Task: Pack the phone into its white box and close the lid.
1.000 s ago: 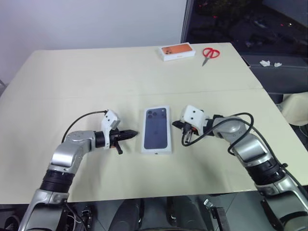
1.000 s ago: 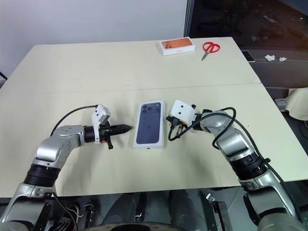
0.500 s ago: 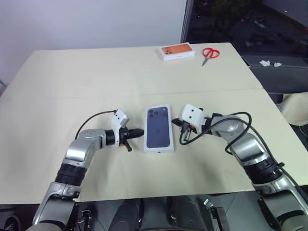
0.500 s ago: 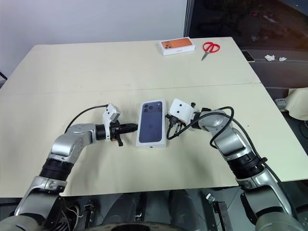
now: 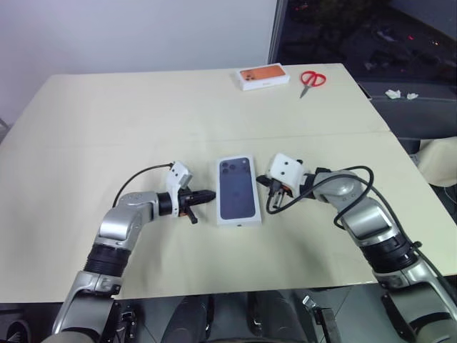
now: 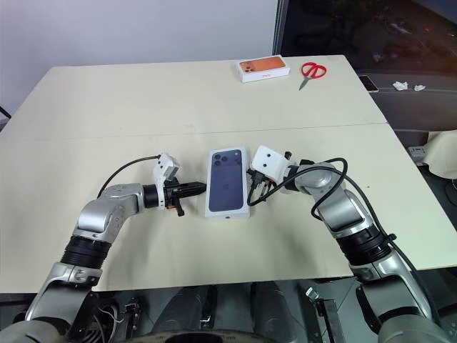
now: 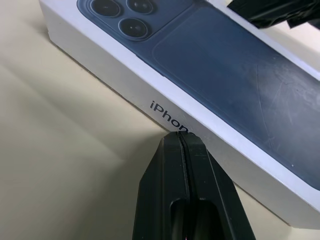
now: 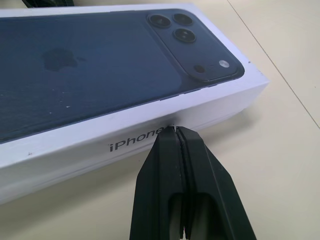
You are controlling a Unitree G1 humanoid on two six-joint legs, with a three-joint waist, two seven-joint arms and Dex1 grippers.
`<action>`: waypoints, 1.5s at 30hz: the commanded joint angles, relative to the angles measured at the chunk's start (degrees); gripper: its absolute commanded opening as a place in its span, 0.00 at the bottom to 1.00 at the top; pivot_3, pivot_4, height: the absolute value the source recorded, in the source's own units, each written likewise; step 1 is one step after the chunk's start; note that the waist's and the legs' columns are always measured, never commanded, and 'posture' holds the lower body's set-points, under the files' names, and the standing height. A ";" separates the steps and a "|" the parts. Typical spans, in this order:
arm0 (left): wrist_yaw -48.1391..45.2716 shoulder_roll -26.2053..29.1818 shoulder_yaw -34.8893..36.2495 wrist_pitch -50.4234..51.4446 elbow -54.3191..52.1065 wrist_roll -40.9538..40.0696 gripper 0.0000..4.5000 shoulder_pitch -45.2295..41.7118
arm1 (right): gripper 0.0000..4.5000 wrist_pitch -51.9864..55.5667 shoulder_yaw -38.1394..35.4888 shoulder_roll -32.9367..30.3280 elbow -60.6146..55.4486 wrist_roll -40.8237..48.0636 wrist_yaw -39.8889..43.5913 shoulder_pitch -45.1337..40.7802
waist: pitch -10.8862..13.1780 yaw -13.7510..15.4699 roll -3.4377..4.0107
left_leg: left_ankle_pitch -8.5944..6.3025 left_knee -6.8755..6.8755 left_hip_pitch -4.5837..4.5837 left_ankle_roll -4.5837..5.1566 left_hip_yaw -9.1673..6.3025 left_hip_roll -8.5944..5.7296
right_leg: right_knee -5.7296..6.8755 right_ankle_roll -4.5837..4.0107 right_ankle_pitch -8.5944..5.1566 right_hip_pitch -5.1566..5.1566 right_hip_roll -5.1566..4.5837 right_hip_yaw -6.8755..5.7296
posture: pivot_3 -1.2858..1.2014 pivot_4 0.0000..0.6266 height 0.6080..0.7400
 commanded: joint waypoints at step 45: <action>3.90 -0.88 6.46 0.61 -6.47 -7.53 0.00 1.75 | 0.01 -1.20 1.53 2.87 -5.82 4.22 7.08 7.10 | -0.31 0.04 -0.17 | 0.00 -0.03 0.31 -0.01 0.01 -0.08 | 0.04 -0.01 0.00 0.27 -0.04 0.06 | 0.52 0.24 1.00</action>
